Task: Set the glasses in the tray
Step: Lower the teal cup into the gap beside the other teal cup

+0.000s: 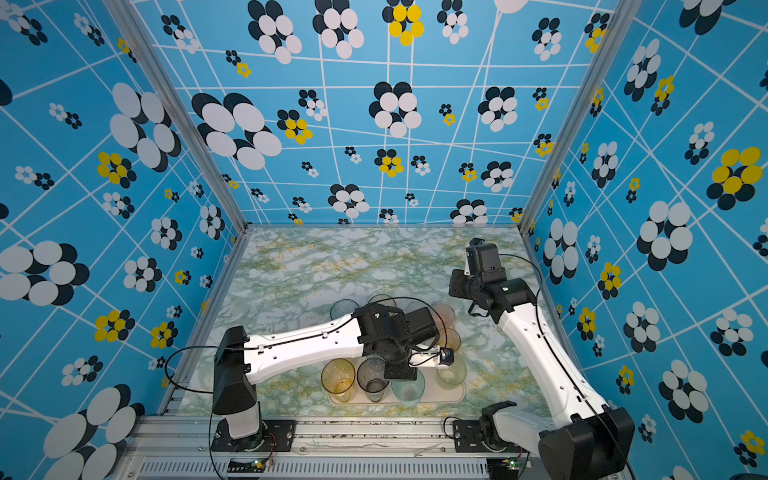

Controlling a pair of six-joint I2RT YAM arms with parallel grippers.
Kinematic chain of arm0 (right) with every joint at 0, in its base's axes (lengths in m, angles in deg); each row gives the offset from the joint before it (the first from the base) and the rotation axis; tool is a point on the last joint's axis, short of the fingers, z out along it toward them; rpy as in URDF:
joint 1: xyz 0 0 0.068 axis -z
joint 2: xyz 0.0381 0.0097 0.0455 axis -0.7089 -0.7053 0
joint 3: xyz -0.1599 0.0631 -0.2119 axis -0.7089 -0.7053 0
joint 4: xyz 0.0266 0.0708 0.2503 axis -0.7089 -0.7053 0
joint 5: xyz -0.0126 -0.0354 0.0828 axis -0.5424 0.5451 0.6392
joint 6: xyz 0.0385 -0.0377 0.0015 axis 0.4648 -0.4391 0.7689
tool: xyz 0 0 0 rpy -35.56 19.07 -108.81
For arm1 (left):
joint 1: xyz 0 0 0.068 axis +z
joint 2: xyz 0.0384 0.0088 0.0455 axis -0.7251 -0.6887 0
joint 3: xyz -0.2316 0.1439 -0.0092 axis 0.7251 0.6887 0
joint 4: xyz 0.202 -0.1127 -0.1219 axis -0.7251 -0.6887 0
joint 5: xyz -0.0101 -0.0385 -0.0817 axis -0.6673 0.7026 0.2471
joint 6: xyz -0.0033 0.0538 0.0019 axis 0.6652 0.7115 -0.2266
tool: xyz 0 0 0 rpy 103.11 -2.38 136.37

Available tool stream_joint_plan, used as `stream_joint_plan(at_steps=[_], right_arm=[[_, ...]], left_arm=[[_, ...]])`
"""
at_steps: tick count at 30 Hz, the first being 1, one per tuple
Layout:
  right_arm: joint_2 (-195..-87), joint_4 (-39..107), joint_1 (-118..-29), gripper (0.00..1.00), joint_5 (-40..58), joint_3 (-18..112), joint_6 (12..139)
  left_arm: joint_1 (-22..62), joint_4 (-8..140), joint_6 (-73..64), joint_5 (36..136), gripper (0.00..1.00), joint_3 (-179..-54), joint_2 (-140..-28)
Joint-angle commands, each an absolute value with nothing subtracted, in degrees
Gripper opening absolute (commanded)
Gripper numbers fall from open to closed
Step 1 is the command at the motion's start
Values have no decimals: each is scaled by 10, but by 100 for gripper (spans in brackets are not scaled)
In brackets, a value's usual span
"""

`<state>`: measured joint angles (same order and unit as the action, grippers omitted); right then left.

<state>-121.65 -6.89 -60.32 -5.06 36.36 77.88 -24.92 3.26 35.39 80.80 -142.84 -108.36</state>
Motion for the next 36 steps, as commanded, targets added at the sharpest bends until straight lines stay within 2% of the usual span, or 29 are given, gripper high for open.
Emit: stream_joint_plan(at_steps=[1, 25, 36], right_arm=[[-1214, -65, -599, 44, -44, 367, 768], [-1210, -64, -598, 44, -45, 351, 760], [-1211, -64, -598, 44, -45, 349, 758]], left_arm=[[-255, 51, 347, 788, 4, -1422, -1098], [-255, 67, 353, 767, 4, -1429, -1156], [-255, 68, 351, 756, 7, -1436, -1158]])
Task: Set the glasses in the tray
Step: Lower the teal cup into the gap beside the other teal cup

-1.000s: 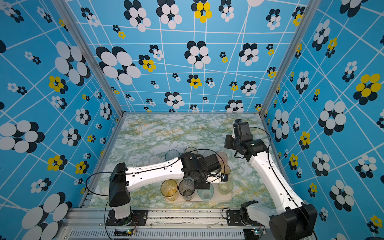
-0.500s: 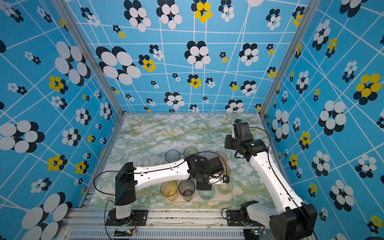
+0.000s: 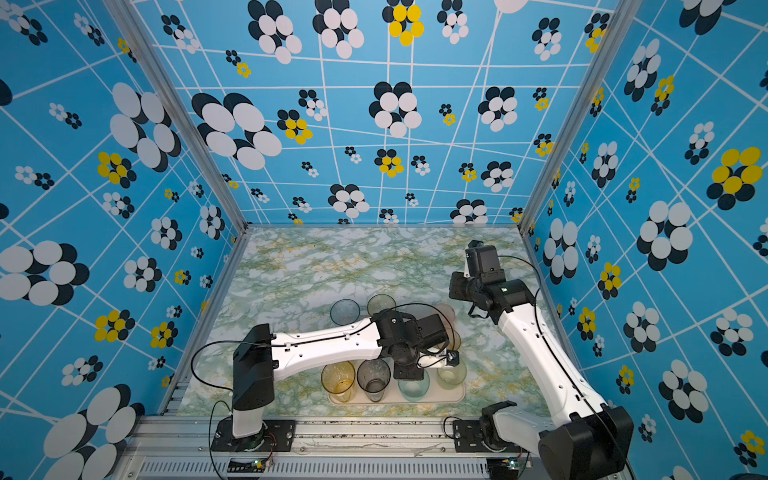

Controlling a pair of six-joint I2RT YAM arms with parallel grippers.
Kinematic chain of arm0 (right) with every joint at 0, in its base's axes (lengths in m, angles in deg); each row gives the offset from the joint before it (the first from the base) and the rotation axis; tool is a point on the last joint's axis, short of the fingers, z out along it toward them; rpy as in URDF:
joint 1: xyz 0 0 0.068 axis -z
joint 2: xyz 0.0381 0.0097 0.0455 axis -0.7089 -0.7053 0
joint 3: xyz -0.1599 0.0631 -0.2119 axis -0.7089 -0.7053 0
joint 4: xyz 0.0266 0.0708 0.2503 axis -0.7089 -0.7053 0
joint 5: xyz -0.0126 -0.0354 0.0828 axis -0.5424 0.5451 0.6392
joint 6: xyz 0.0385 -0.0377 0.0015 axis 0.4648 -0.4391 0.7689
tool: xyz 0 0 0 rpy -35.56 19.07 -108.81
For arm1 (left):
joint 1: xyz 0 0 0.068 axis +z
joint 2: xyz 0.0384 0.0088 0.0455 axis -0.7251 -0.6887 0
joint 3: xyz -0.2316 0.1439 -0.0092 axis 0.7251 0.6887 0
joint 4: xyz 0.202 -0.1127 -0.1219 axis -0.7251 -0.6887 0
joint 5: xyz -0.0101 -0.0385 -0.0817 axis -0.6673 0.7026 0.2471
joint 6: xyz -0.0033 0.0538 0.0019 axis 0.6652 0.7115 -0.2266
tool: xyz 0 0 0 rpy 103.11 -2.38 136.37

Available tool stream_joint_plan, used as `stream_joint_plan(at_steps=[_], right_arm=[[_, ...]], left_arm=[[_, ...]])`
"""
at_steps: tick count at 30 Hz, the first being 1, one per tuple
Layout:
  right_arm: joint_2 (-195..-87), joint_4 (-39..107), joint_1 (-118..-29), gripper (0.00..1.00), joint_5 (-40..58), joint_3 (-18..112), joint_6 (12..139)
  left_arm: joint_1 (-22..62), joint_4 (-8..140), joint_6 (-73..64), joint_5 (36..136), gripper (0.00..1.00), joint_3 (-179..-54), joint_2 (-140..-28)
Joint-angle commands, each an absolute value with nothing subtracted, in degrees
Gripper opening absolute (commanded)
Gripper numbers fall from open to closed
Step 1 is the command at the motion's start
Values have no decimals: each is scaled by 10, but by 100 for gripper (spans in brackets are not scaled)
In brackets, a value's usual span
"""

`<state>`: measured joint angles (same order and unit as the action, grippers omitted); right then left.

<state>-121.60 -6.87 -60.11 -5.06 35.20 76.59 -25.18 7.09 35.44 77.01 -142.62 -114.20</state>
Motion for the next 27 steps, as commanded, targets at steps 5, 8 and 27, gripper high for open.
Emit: stream_joint_plan(at_steps=[5, 8, 27], right_arm=[[-1211, -63, -598, 44, -45, 348, 758], [-1211, -64, -598, 44, -44, 347, 758], [-1208, -66, -597, 44, -43, 344, 758]], left_arm=[[-254, 77, 354, 748, 8, -1433, -1158], [-253, 79, 354, 744, 8, -1434, -1162], [-245, 86, 356, 731, 9, -1447, -1166]])
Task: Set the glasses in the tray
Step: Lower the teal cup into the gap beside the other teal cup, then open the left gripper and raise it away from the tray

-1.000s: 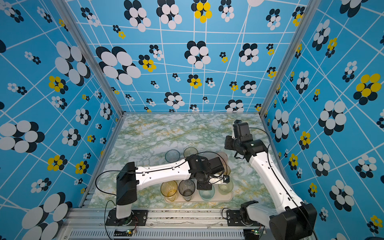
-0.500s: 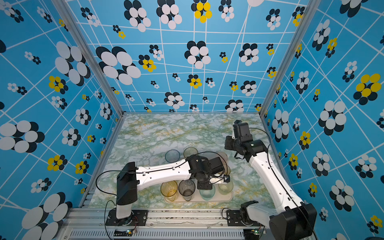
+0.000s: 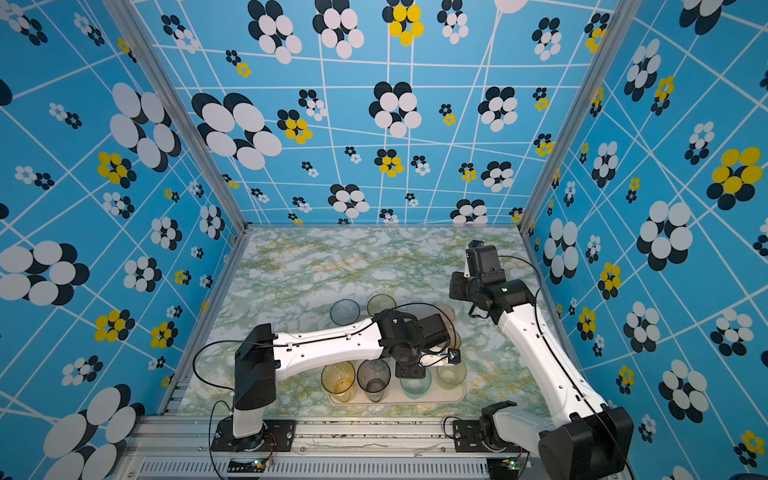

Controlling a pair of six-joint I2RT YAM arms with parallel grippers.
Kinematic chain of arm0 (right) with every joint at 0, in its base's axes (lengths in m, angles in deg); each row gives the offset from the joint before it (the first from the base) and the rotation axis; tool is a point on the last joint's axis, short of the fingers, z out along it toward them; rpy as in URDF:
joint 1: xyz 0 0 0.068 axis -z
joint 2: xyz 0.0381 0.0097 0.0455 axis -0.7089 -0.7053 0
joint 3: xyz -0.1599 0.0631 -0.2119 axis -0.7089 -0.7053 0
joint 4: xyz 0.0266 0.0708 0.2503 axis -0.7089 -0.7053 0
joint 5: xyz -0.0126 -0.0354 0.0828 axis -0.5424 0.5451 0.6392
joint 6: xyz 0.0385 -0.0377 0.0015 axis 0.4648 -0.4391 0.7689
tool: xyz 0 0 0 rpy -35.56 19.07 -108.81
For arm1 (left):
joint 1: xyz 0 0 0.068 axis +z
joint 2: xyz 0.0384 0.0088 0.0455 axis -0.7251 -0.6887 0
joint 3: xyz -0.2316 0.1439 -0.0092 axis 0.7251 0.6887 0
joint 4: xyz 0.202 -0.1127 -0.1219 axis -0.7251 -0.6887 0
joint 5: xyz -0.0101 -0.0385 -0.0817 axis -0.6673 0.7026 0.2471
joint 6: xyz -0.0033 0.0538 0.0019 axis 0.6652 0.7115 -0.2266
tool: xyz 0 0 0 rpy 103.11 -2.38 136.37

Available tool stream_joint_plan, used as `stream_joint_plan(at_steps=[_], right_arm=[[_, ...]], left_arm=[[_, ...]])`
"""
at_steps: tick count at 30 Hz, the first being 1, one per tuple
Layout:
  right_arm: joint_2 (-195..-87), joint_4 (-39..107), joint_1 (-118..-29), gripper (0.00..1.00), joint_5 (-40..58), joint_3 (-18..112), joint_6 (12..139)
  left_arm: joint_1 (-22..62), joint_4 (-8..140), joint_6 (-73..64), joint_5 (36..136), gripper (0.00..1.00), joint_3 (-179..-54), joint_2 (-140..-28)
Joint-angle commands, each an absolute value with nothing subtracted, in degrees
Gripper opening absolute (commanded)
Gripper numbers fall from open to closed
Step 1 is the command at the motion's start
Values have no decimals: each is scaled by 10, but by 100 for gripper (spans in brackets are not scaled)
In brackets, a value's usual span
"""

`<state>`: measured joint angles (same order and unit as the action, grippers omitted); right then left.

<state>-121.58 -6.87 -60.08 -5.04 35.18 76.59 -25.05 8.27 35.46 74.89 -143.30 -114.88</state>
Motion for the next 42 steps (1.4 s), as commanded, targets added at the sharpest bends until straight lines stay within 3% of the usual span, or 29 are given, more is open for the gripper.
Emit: stream_joint_plan(at_steps=[1, 5, 12, 34, 42], right_arm=[[-1207, -66, -597, 44, -43, 343, 758], [-1206, -66, -597, 44, -44, 343, 758], [-1208, -64, -597, 44, -42, 342, 758], [-1212, -68, -597, 44, -38, 346, 760], [-1213, -69, -597, 44, -37, 347, 760]], left_arm=[[-245, 86, 356, 732, 9, -1448, -1167], [-245, 81, 355, 733, 11, -1447, -1170], [-245, 79, 351, 737, 26, -1442, -1161], [-241, 109, 363, 765, 26, -1417, -1084], [-197, 140, 359, 801, 27, -1398, -1024]])
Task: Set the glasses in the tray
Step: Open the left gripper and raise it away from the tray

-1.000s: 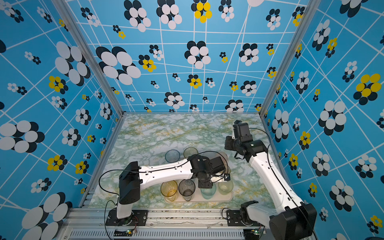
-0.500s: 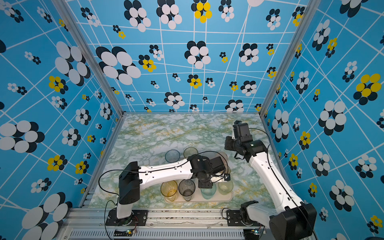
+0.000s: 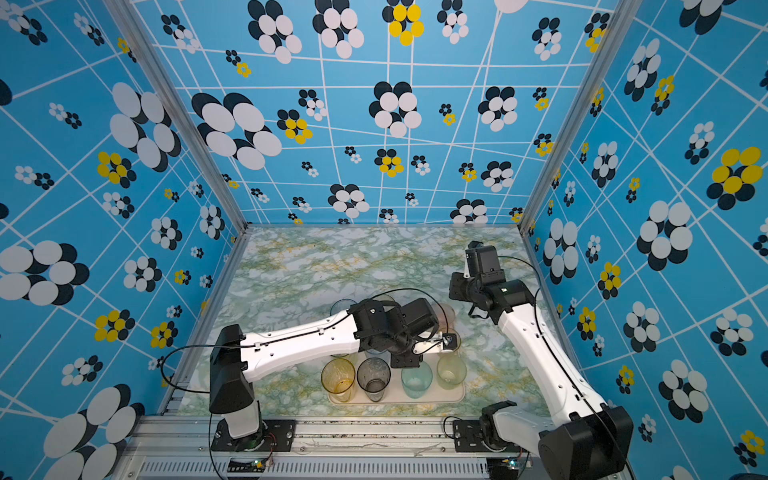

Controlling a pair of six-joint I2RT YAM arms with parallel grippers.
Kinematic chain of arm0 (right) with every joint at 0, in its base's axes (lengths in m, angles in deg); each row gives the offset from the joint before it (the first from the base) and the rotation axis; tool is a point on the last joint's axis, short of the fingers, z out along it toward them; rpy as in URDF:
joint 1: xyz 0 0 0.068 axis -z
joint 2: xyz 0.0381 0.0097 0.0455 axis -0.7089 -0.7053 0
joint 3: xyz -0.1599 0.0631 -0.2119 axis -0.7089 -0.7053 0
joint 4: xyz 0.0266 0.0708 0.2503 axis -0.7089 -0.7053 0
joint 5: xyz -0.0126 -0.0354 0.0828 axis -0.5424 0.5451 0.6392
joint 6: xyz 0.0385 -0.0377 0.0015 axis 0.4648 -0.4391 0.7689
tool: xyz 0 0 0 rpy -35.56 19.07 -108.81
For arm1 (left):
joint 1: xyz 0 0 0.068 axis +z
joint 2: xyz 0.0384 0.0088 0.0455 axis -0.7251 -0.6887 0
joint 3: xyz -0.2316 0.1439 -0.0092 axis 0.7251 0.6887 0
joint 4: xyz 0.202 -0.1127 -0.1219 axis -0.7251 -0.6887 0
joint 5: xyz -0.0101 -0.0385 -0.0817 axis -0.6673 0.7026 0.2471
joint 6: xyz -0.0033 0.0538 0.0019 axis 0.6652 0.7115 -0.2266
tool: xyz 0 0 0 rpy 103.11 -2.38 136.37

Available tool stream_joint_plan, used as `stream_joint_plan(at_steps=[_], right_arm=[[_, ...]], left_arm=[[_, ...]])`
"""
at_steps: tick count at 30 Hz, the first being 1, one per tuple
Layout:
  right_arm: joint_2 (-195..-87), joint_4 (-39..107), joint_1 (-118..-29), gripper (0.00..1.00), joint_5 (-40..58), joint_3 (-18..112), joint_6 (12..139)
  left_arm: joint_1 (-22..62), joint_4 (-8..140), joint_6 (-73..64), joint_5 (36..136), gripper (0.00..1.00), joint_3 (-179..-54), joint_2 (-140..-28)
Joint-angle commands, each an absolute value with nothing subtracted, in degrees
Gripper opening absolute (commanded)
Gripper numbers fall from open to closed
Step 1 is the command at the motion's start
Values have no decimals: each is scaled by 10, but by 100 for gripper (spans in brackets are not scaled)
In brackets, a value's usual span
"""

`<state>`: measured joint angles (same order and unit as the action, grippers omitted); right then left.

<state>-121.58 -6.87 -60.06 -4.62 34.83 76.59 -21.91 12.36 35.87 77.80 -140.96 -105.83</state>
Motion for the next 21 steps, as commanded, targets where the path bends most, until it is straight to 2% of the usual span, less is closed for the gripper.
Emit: stream_joint_plan(at_steps=[1, 6, 12, 21], right_arm=[[-1213, -70, -597, 44, -37, 347, 760], [-1220, -70, -597, 45, -32, 347, 758], [-1236, -70, -597, 45, -26, 347, 754], [-1237, -46, -597, 47, -41, 333, 760]], left_arm=[[-187, 147, 358, 803, 27, -1394, -1013], [-133, 191, 342, 817, 27, -1363, -957], [-29, 296, 288, 846, 28, -1264, -845], [212, 468, 151, 815, 41, -1053, -637]])
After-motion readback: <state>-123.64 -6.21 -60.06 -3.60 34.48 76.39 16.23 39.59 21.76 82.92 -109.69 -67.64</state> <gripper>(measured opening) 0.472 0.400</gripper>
